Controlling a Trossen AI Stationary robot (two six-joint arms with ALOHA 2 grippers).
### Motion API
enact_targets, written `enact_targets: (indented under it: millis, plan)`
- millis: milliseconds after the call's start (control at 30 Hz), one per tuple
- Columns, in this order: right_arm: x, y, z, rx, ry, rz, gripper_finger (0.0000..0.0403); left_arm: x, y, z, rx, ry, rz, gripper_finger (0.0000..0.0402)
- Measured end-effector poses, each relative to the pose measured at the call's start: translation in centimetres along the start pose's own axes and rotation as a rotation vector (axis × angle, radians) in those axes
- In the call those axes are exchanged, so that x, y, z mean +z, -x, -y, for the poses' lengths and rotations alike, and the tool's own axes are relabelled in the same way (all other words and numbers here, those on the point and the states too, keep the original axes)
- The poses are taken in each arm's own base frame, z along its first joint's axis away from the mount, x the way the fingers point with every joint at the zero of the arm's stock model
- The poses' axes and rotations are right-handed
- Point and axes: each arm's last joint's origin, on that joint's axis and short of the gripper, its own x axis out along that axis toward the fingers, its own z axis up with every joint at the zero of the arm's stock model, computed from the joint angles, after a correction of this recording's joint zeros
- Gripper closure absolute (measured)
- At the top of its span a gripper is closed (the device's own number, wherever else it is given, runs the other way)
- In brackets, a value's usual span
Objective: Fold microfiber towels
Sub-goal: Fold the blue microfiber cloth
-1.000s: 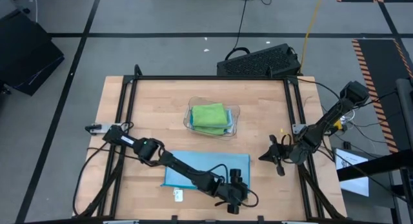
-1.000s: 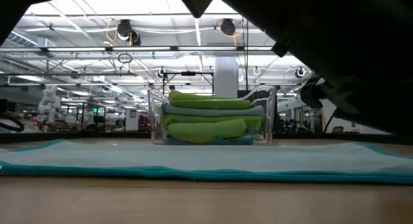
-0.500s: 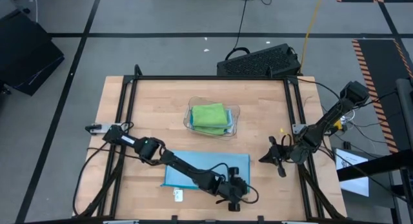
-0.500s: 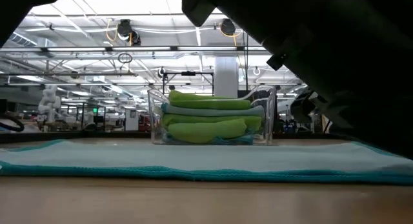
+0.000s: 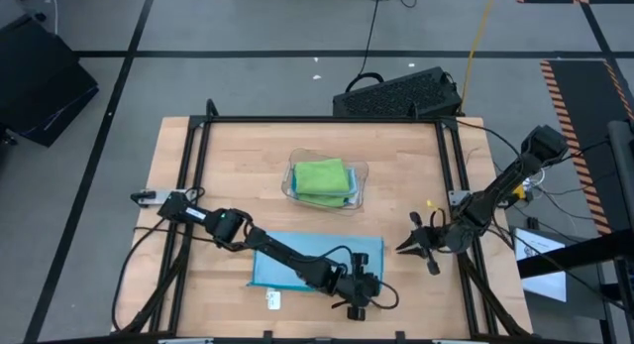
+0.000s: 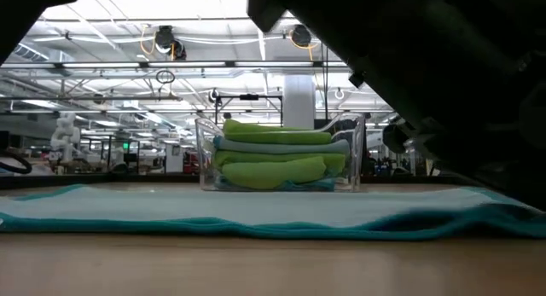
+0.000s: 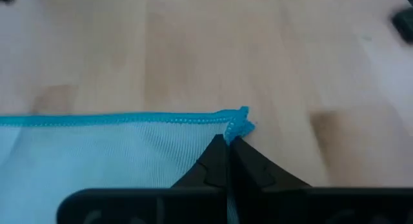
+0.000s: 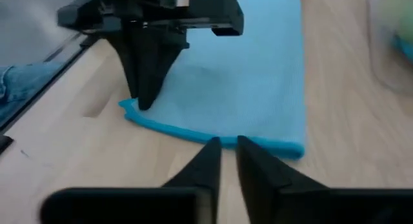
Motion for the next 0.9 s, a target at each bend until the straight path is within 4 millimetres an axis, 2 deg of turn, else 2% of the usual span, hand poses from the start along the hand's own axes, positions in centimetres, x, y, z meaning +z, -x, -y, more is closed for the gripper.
enact_targets:
  millis: [100,300,433,600,900]
  plan:
    - [0.3,-0.5,-0.4,0.009,0.062,0.02,0.0324,0.4,1.1,0.9,-0.038,-0.013,-0.008,0.0392]
    - [0.8,-2.2,-1.2,-0.034,0.192,-0.066,0.0216,0.7,2.0,2.3,-0.083,-0.017,0.005,0.0396]
    - [1.2,-3.9,-2.1,-0.032,0.303,-0.133,0.0168,0.6,2.2,2.9,-0.09,0.001,0.004,0.0393]
    - [1.6,-5.8,-3.2,-0.01,0.436,-0.188,0.0156,0.4,2.5,3.9,-0.096,0.015,0.012,0.0394]
    - [0.8,-7.4,-4.0,0.077,0.495,-0.186,0.019,1.3,4.3,5.2,-0.013,0.034,0.079,0.0393]
